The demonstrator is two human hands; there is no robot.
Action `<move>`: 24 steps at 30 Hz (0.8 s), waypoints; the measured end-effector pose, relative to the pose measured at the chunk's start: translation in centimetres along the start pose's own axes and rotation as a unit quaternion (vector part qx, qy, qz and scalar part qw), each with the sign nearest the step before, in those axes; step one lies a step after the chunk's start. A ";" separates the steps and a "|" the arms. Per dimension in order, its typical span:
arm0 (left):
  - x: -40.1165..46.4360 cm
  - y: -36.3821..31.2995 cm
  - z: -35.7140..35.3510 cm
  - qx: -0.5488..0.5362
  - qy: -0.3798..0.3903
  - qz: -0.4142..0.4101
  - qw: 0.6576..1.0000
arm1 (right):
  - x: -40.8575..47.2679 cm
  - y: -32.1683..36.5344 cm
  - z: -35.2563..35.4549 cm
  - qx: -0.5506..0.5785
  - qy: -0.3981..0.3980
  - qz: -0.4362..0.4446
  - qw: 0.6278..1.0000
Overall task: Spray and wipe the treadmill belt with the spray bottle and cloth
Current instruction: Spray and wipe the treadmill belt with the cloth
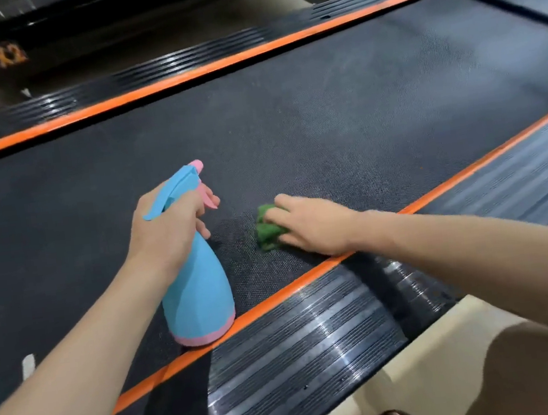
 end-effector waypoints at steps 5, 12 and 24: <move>-0.3 0.0 0.3 -0.008 0.012 -0.009 1.000 | 1.1 -7.0 0.4 -0.011 -0.075 -0.315 0.946; 0.2 0.4 1.1 -0.016 -0.001 -0.001 1.000 | 7.0 6.8 -0.8 0.025 -0.019 -0.095 0.995; -0.2 0.6 2.2 -0.073 0.021 0.020 0.997 | 9.1 -2.6 -0.1 -0.036 -0.057 -0.327 0.943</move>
Point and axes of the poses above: each hand's wrist, its own x-axis towards the middle knuckle, its own z-axis out of the back of the hand, y = z × x, the point moved 2 cm from there along x, towards the middle knuckle, and after that the axes turned 6 degrees about -x, right-handed, at the moved point
